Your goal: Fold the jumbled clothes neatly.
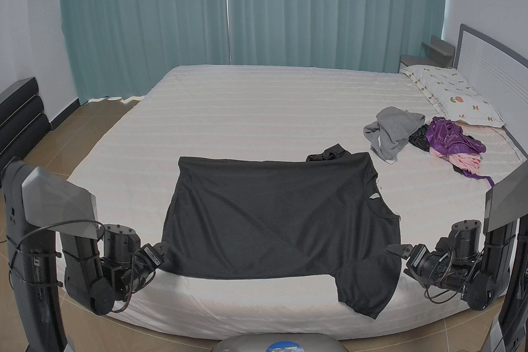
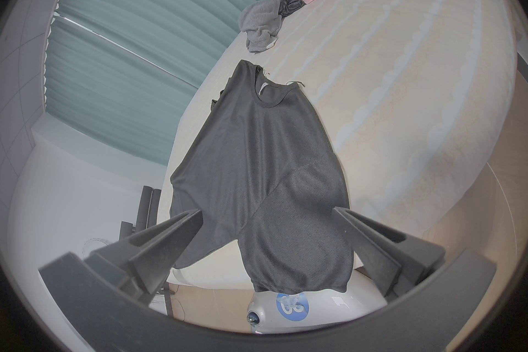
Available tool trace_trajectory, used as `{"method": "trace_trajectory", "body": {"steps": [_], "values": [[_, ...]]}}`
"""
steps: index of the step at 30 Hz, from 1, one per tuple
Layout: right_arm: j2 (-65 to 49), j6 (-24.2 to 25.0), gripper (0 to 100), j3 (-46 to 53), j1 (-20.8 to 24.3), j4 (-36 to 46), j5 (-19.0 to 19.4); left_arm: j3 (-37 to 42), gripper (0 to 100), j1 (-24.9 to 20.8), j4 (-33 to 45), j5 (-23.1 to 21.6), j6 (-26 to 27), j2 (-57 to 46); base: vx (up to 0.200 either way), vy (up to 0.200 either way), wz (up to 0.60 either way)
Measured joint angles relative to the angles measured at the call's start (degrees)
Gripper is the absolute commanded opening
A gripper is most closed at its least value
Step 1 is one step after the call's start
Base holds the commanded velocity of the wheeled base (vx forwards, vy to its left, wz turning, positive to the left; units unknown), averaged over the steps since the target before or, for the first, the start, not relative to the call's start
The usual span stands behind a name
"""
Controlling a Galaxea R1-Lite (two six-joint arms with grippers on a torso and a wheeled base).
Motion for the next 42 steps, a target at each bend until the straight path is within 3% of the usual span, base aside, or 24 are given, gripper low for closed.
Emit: {"method": "trace_trajectory", "body": {"steps": [13,14,42], "values": [[0.5,0.01,100,-0.16,0.05,0.02,-0.04,-2.36,100,-2.76,-2.08,1.78,0.54,6.13,0.0,0.0,0.0],[0.52,0.01,100,-0.16,0.02,0.02,-0.06,-2.4,0,-2.76,-2.08,1.78,0.54,6.23,0.0,0.0,0.0],[2.99,-1.06,100,0.33,-0.02,0.02,-0.77,3.41,0,0.57,-2.3,2.1,-0.85,3.45,0.0,0.0,0.0]]}}
